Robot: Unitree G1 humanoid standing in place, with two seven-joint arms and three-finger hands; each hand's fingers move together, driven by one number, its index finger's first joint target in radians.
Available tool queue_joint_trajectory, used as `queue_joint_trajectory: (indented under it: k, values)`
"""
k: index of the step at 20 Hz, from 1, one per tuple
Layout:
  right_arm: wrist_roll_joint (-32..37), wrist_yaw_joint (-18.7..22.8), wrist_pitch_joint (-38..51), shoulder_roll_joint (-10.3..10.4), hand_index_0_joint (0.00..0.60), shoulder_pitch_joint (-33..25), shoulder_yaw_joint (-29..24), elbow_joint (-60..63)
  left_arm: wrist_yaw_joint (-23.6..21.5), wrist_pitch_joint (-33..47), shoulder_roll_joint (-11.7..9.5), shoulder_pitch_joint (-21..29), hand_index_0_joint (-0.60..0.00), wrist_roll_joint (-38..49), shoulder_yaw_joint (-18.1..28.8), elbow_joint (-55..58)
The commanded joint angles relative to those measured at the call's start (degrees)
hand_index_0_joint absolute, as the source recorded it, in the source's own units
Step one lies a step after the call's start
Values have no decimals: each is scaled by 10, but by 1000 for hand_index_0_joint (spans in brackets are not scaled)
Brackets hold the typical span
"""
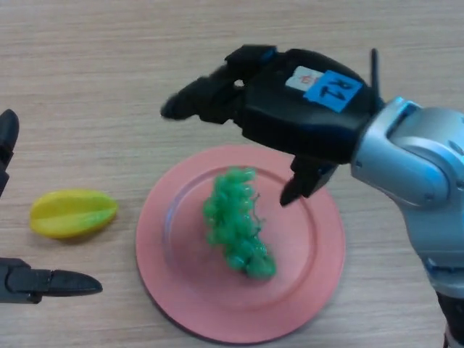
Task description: Pick up the green grapes and place it on the plate
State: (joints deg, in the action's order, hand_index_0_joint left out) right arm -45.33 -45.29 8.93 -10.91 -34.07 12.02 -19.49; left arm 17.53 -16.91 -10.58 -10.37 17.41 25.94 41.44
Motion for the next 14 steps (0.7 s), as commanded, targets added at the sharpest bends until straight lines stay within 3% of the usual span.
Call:
queue_joint_trajectory:
  k: [1, 6, 8, 9, 10, 11, 13, 14]
  values:
    - [44, 52, -17, 0, 0, -4, -56, -52, 9, 102, -8, 4, 0, 22, 29, 35]
    - [108, 45, -116, -8, 0, 81, -101, -159, 13, 96, -4, -7, 0, 26, 30, 50]
    - [175, 84, -219, -3, 0, 134, -113, -230, 10, 90, -3, -9, 0, 26, 28, 57]
    - [244, 130, -315, -1, 0, 170, -119, -287, 8, 87, -3, -9, 0, 25, 28, 62]
    - [276, 156, -351, -1, 0, 184, -126, -308, 7, 84, -3, -8, 0, 25, 28, 64]
    - [341, 217, -411, 0, 0, 218, -142, -346, 8, 76, -4, -4, 0, 25, 30, 70]
    - [409, 284, -425, -12, 0, 263, -159, -368, 6, 59, -8, 2, 0, 36, 39, 78]
    - [424, 298, -422, -16, 0, 283, -162, -373, 3, 57, -8, 5, 0, 34, 39, 80]
